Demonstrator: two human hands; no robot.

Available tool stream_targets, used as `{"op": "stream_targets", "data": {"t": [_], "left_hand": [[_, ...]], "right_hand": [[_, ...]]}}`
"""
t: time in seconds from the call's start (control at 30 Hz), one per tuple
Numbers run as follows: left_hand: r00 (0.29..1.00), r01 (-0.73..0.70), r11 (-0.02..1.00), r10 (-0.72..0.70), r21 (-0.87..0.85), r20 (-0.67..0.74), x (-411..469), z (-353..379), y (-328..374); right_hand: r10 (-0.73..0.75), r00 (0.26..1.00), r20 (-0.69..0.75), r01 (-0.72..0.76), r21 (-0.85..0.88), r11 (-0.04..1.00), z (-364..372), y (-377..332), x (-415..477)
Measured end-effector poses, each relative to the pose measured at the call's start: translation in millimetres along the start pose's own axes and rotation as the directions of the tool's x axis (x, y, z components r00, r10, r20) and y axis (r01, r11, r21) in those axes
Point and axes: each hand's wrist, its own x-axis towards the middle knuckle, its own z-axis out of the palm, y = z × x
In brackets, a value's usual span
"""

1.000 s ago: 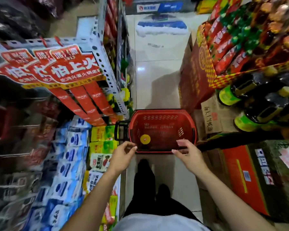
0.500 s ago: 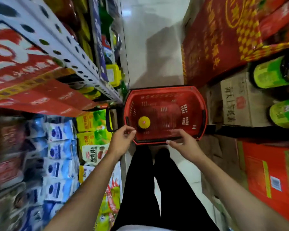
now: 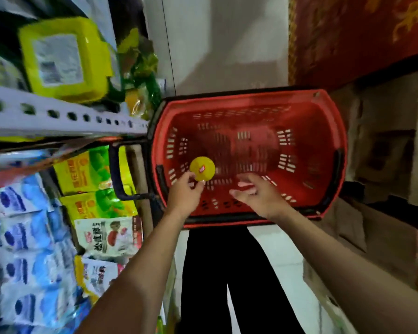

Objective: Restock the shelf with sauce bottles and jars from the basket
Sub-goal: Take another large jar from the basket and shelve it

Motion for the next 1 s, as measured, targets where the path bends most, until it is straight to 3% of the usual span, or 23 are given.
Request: {"op": "stream_targets", "data": {"t": [0.2,0.43,0.57,0.73,0.9,1.0], "left_hand": [[0.986,0.116,0.993,-0.114,0.013,-0.124,62,37,-23],[0.965,0.16,0.975,-0.187,-0.152,-0.183,117,62,-54],[0.967,0.186,0.951,-0.221,-0.249,-0.123,135,75,-71],[0.964,0.191,0.922,-0.241,-0.338,-0.113,149,87,-83],[0.955,0.258,0.815,-0.297,-0.519,0.008,151,93,-82],[0.956,0.249,0.792,-0.294,-0.557,0.01,150,92,-79]], "right_hand": [[0.033,0.999,0.012,-0.034,0.036,0.999,26,36,81],[0.102,0.995,-0.019,-0.098,0.165,0.981,61,62,157],[0.108,0.994,-0.016,-0.094,0.37,0.924,80,74,186],[0.023,0.999,0.04,-0.035,0.334,0.942,98,94,206],[-0.025,0.994,0.104,-0.013,0.354,0.935,110,99,207],[-0.04,0.994,0.102,-0.001,0.369,0.929,111,95,205]]}}
